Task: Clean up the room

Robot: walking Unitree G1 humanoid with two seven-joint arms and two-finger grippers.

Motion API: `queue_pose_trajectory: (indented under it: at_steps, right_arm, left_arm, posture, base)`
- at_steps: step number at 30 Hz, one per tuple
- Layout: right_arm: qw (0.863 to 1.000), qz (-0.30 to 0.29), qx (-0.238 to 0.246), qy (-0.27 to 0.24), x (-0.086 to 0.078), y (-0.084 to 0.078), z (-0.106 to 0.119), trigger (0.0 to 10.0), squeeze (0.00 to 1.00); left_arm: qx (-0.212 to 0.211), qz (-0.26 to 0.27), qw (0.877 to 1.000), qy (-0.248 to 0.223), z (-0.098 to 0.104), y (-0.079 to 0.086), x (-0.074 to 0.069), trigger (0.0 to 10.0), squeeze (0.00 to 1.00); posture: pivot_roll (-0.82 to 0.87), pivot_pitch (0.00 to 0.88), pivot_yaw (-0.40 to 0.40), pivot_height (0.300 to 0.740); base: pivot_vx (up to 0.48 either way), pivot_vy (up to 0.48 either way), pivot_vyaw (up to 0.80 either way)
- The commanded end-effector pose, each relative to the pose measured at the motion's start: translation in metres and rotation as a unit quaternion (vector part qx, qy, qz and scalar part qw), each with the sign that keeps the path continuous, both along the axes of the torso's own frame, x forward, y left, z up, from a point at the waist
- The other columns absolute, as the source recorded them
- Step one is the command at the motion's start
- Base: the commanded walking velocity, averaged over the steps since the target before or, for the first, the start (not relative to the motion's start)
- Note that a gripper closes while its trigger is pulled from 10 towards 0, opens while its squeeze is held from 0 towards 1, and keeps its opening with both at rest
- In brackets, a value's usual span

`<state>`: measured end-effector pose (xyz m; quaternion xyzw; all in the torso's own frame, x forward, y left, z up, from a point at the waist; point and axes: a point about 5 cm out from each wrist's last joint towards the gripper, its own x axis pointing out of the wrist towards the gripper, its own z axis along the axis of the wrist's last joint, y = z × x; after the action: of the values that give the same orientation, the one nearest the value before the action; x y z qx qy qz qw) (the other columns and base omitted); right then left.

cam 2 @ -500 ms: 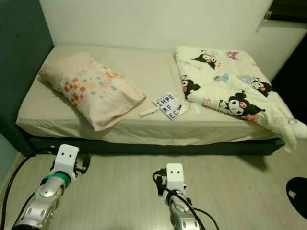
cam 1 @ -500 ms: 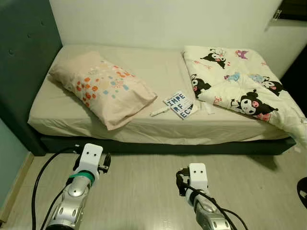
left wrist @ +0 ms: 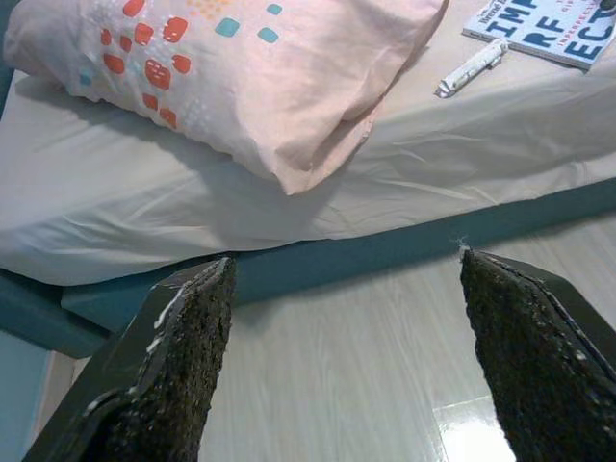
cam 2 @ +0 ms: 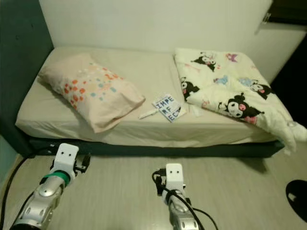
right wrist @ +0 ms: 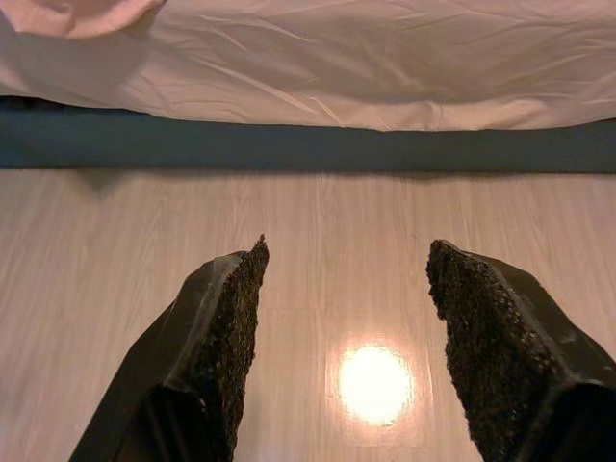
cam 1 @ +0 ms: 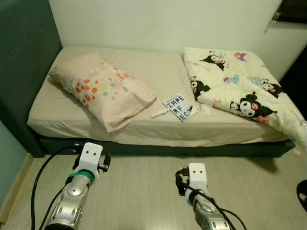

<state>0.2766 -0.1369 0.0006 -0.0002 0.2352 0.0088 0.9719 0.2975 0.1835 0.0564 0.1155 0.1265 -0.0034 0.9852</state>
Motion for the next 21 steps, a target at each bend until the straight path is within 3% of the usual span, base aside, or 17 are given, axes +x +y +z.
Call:
queue_pose_trajectory:
  at_steps: [1,21]
  right_arm:
    - [1.000,-0.006,-0.005,-0.001,-0.0009,-0.0030,-0.0006,10.0,0.00]
    - [1.000,-0.011,-0.009,-0.010,0.0032,-0.0054,0.0035,10.0,0.00]
  left_arm:
    - [-0.008,-0.002,1.000,0.004,-0.0023,-0.0012,0.0003,10.0,0.00]
    - [-0.011,0.001,1.000,0.003,-0.0006,-0.0022,0.0031,10.0,0.00]
  posture:
    - [0.10,0.000,0.024,0.740]
    - [0.10,0.000,0.023,0.740]
  base:
    - [0.394,0.000,0.00]
    - [0.419,0.000,0.00]
